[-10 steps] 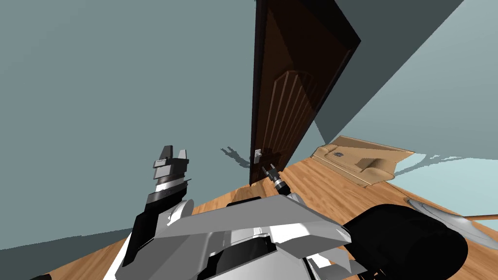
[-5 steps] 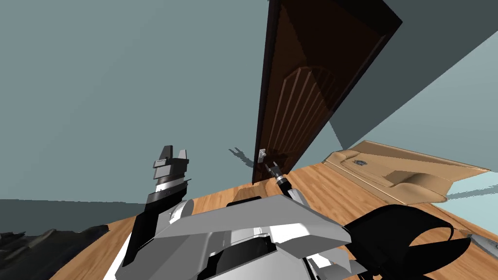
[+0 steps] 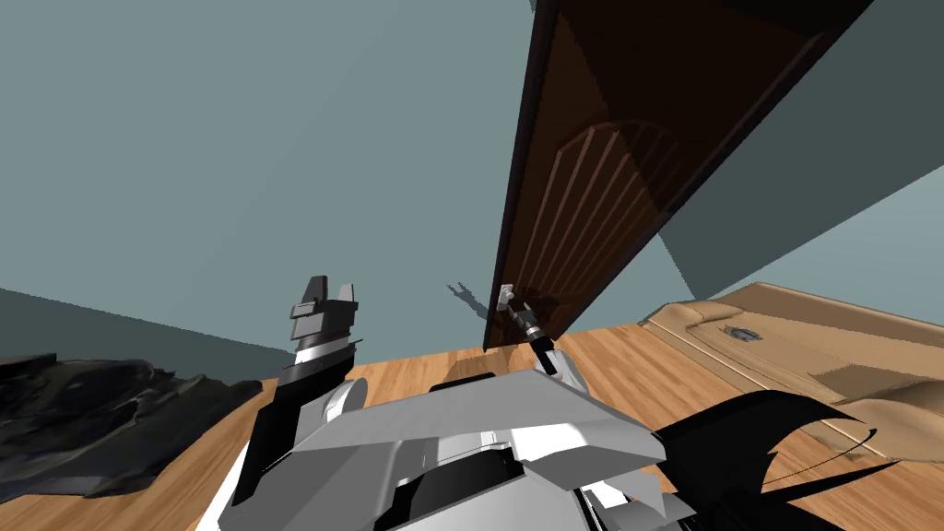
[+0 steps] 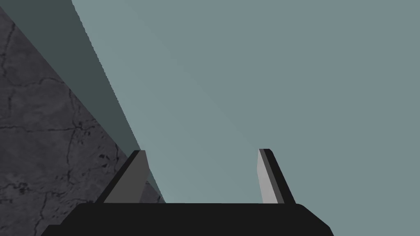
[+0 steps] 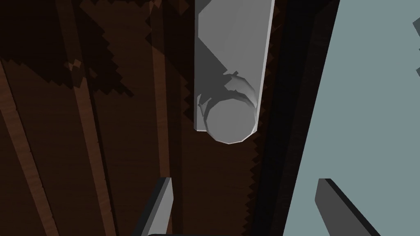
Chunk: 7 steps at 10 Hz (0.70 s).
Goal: Pull the door open
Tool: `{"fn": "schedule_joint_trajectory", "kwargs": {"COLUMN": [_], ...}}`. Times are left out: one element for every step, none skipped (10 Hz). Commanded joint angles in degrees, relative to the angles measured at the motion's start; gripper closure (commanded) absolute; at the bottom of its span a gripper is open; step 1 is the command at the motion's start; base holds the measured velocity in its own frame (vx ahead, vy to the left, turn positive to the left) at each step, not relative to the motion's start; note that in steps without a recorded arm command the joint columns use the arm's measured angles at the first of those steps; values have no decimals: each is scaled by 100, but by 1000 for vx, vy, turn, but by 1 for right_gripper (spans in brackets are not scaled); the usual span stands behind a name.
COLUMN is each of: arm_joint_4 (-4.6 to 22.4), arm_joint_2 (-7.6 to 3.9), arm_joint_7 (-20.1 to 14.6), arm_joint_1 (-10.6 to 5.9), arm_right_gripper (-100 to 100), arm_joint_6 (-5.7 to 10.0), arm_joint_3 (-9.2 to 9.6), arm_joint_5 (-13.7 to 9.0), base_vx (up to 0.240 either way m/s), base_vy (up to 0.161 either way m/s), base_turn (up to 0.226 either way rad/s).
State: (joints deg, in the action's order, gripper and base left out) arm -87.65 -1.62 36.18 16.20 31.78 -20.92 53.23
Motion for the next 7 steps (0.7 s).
{"fn": "schedule_joint_trajectory", "kwargs": {"arm_joint_4": [164,251,335,416,564,627,736], "arm_joint_2": [25,39,56,79,136,169,234], "arm_joint_7": [127,185,242,297,396,439,512], "arm_joint_1": [-192,-302,-409,-513,-701,-781,-919], "arm_right_gripper": [-100,-100,-100,-100,-100,-100,-100], "arm_joint_6": [-122,-195,-266,-335,-460,-513,-605], "arm_joint_3": [-133,-209,-282,-354,-484,-539,-634], "arm_joint_5": [-86,-136,-184,-231,-316,-353,-415], "base_vx": [9,10,16,14,19,25,17], "base_vy": [-28,-28,-29,-32,-53,-64,-73], "base_turn": [207,205,175,180,324,212,155]}}
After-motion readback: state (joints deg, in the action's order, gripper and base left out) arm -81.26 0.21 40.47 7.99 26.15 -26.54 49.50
